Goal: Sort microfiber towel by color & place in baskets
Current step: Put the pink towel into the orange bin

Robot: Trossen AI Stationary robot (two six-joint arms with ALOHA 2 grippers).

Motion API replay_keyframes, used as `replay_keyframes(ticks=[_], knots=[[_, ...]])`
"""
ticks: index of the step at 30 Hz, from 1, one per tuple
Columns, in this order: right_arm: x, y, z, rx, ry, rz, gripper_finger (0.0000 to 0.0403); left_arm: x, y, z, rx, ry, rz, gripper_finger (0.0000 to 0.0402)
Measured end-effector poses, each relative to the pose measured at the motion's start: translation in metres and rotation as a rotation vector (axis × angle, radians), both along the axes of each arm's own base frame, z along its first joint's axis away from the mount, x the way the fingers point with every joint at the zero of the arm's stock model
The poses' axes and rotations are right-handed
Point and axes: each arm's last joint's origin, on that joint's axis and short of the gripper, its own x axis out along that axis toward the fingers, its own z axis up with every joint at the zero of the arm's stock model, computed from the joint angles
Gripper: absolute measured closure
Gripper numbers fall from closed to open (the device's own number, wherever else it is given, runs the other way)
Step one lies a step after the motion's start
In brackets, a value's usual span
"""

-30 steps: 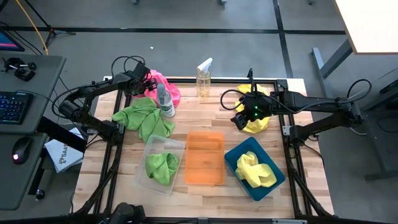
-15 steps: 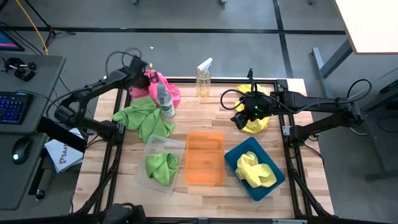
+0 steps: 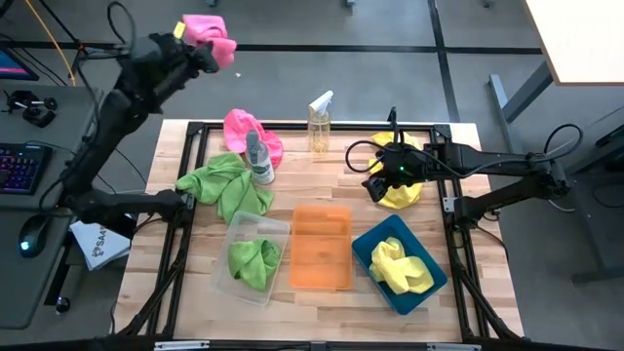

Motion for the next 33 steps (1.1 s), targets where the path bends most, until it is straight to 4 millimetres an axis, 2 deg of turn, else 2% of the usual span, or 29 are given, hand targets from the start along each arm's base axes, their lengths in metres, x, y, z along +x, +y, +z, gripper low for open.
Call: replay_keyframes(ticks=[3, 6, 14, 17, 19, 25, 29, 33], knots=[[0.000, -0.001, 0.000, -0.036, 0.004, -0.006, 0.0153, 0.014, -0.026, 0.023, 0.092, -0.045, -0.184, 0.0401], [-0.001, -0.003, 0.003, -0.074, -0.011, -0.017, 0.0153, 0.039, -0.050, 0.030, 0.151, -0.102, -0.423, 0.0401], [-0.003, -0.012, 0.009, -0.101, -0.063, -0.042, 0.0153, 0.131, -0.113, 0.016, 0.256, -0.107, -0.992, 0.0401], [-0.007, -0.014, 0.012, -0.104, -0.076, -0.048, 0.0153, 0.157, -0.136, 0.001, 0.269, -0.051, -1.199, 0.0401], [-0.010, -0.014, 0.015, -0.112, -0.084, -0.044, 0.0153, 0.168, -0.148, -0.013, 0.210, 0.013, -1.285, 0.0401], [-0.021, -0.015, 0.023, -0.158, -0.114, -0.048, 0.0153, 0.188, -0.168, -0.064, -0.013, 0.225, -1.380, 0.0401], [-0.029, -0.018, 0.029, -0.171, -0.136, -0.067, 0.0153, 0.199, -0.173, -0.099, -0.086, 0.199, -1.437, 0.0401], [-0.036, -0.020, 0.032, -0.176, -0.147, -0.086, 0.0153, 0.204, -0.167, -0.124, -0.110, 0.092, -1.415, 0.0401]])
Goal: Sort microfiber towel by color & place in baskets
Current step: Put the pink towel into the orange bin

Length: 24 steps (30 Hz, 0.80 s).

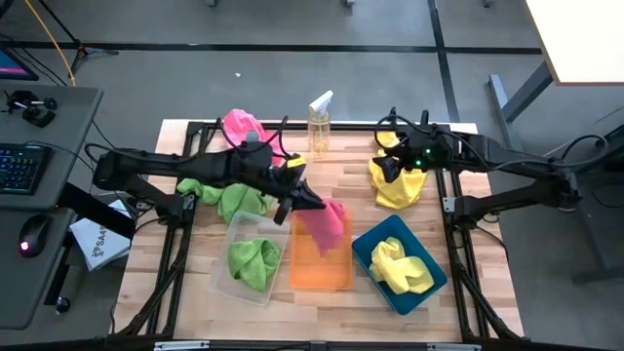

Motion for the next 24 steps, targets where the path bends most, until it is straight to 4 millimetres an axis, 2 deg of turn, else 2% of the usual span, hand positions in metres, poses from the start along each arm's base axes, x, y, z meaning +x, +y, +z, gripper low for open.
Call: replay_keyframes(ticks=[2, 7, 14, 19, 24], knots=[[-0.003, -0.002, 0.001, -0.006, 0.001, -0.004, 0.0153, 0.000, 0.003, -0.013, -0.036, 0.005, 0.003, 0.0401], [-0.007, -0.005, 0.003, -0.017, 0.002, -0.016, 0.0153, -0.005, 0.002, -0.047, -0.061, 0.150, -0.002, 0.0401], [-0.008, -0.010, 0.003, -0.033, 0.010, -0.027, 0.0153, -0.007, -0.008, -0.072, -0.039, 0.273, -0.080, 0.0401], [-0.010, -0.015, 0.003, -0.042, 0.015, -0.048, 0.0153, 0.002, -0.013, -0.086, -0.033, 0.281, -0.201, 0.0401], [-0.011, -0.017, 0.003, -0.042, 0.015, -0.058, 0.0153, 0.022, -0.014, -0.098, -0.012, 0.295, -0.312, 0.0401]])
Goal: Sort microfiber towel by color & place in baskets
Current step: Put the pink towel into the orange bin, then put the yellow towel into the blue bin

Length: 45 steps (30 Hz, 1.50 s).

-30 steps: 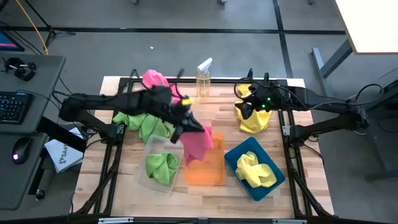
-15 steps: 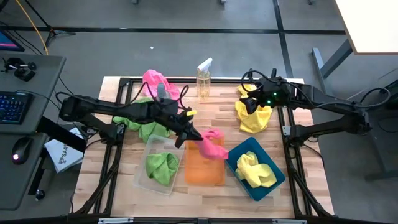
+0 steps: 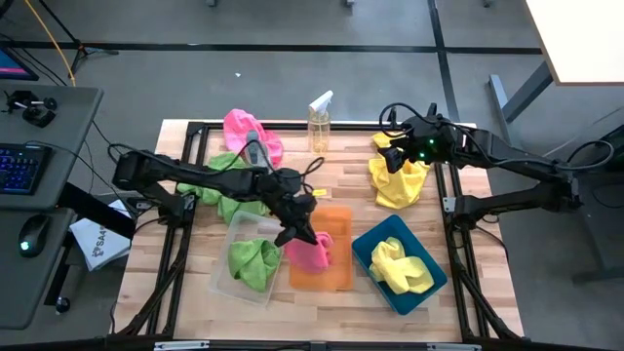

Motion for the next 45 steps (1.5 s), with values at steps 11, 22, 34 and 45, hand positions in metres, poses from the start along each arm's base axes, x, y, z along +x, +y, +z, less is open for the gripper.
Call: replay_keyframes(ticks=[11, 22, 34, 45], knots=[[0.000, 0.000, 0.000, -0.002, -0.006, 0.000, 0.0153, 0.034, 0.006, 0.005, 0.114, -0.073, -0.068, 0.0379], [0.000, -0.001, 0.001, -0.025, 0.004, -0.006, 0.0153, 0.029, 0.009, 0.024, 0.338, 0.001, -0.109, 0.0263], [0.001, -0.001, 0.002, -0.035, -0.008, -0.014, 0.0153, 0.019, 0.004, 0.050, 0.509, 0.039, -0.242, 0.0199], [0.001, -0.002, 0.003, -0.047, -0.013, -0.028, 0.0153, 0.017, -0.021, 0.057, 0.898, -0.092, -0.405, 0.0204]])
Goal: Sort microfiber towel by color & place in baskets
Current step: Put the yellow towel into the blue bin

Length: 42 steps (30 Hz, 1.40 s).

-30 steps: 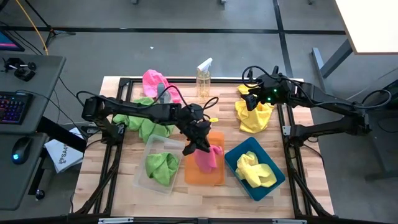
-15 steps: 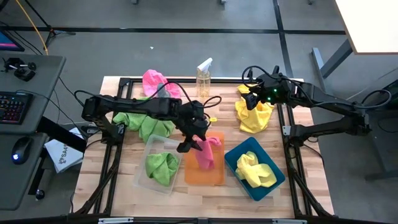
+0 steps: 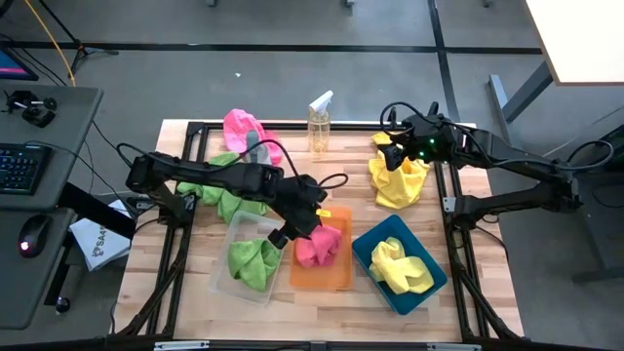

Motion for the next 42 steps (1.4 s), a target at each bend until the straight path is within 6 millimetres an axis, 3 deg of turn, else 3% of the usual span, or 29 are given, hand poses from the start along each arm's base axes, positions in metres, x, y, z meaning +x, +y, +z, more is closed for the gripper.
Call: replay_keyframes(ticks=[3, 7, 14, 18, 23, 30, 36, 39, 42], knots=[[0.000, 0.000, 0.000, 0.003, 0.000, -0.001, 0.0153, 0.000, -0.002, 0.000, 0.014, -0.005, 0.019, 0.0204], [-0.005, -0.001, -0.009, 0.090, 0.073, -0.044, 0.0153, -0.006, 0.011, -0.002, 0.044, 0.084, 0.251, 0.0204], [-0.009, -0.012, -0.046, 0.210, 0.459, -0.092, 0.0153, -0.025, 0.052, 0.010, -0.336, 0.247, 0.526, 0.0204], [-0.004, -0.024, -0.086, 0.285, 0.505, -0.038, 0.0153, -0.036, 0.058, 0.034, -0.394, 0.136, 0.556, 0.0204], [-0.017, -0.034, -0.137, 0.372, 0.561, -0.069, 0.0153, -0.063, 0.057, 0.072, -0.430, -0.031, 0.603, 0.0204], [-0.021, -0.040, -0.163, 0.331, 0.541, -0.119, 0.0153, -0.110, 0.054, 0.113, -0.397, -0.241, 0.751, 0.0204], [-0.014, -0.046, -0.179, 0.303, 0.486, -0.129, 0.0156, -0.137, 0.045, 0.131, -0.392, -0.357, 0.836, 0.0204], [-0.010, -0.048, -0.181, 0.311, 0.485, -0.098, 0.0190, -0.144, 0.038, 0.136, -0.389, -0.393, 0.858, 0.0204], [-0.006, -0.045, -0.179, 0.336, 0.471, -0.050, 0.0291, -0.149, 0.032, 0.137, -0.362, -0.412, 0.870, 0.0204]])
